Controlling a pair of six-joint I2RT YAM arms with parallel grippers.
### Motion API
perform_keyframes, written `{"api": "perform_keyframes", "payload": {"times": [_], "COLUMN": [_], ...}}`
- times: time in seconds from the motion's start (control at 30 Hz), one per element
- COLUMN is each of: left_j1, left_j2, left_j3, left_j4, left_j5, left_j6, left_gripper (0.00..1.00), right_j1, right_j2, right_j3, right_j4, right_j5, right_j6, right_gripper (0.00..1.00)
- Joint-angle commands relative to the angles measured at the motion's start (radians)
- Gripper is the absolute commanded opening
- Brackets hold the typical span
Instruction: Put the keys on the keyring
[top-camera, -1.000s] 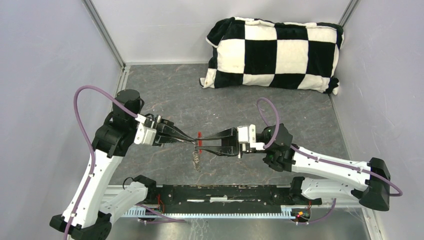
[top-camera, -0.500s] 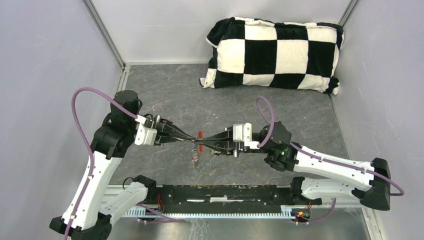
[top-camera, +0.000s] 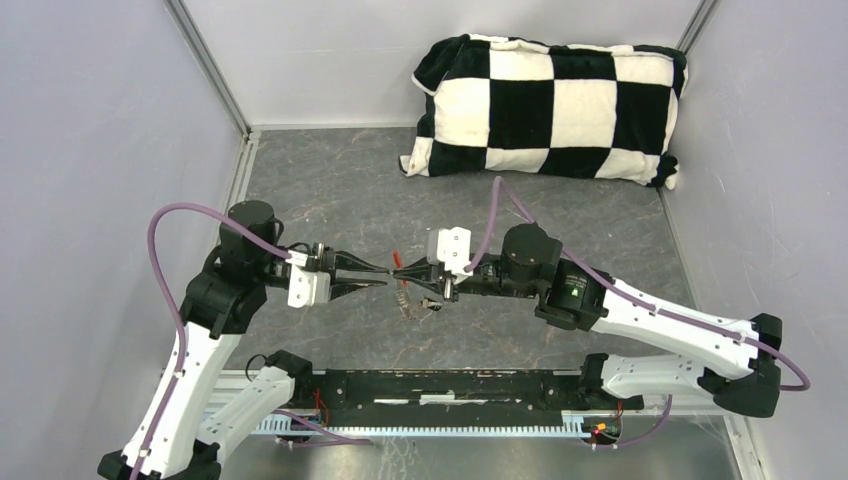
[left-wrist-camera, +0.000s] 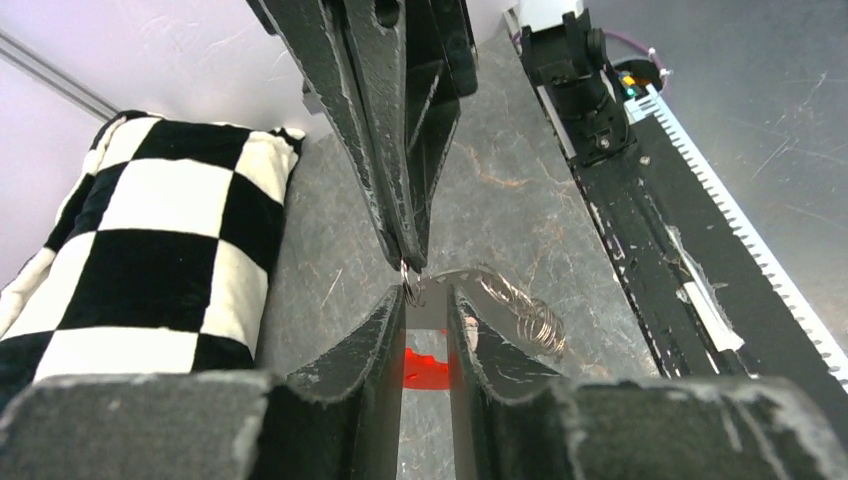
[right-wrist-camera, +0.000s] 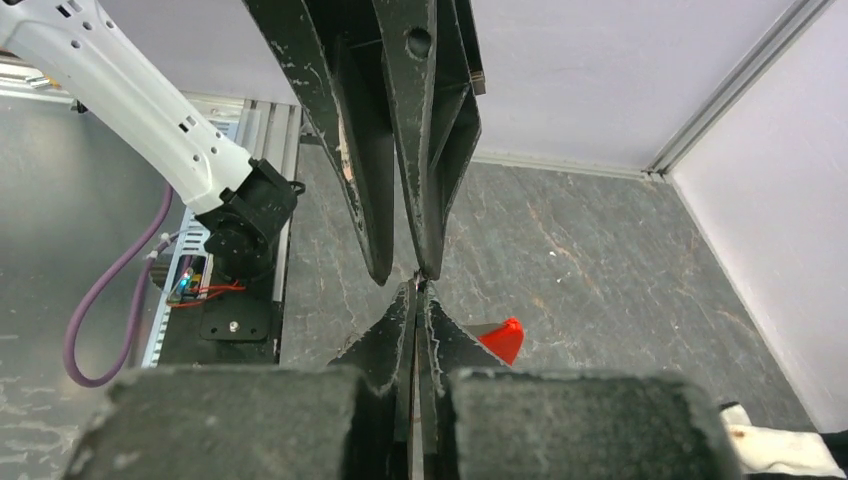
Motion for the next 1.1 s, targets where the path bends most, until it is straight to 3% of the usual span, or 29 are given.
{"api": "perform_keyframes", "payload": {"times": [0.0,0.23,0.57,0.73,0.9,1.07], "left_j1": [-0.004,-0.005,-0.006,-0.008,-0.007,-0.007], "left_j2": [0.013,0.025,0.022,0.021,0.038,0.046], "left_j3": [0.008,0.008,-0.010,-0.009,0.007,0.022], "left_j4": [-0.132,-0.158,-0.157,-0.159,-0.158,-0.159], "left_j5": [-0.039,-0.060,-0.039,-0.017,0.008,0.032], "left_j6": [0.180,0.216,0.162,0.139,0.097,0.058], "left_gripper": [0.27,0.22,0.21,0.18,0.10,0.13], "right_j1": [0.002,0.001,0.001,0.001,0.001,0.002], "right_j2": [0.029,0.086,0.102,0.051,0.012,-0.027], "right_j3": [0.114,0.199,0.224,0.116,0.010,-0.096], "right_j4": [-0.120,-0.214,-0.211,-0.060,0.110,0.272], "right_j5": [0.012,-0.021,-0.034,-0.057,-0.060,-0.052], "right_j6": [-0.020,-0.027,-0.034,0.001,0.051,0.091], "right_gripper": [0.00,0.00,0.00,0.00,0.00,0.00]}}
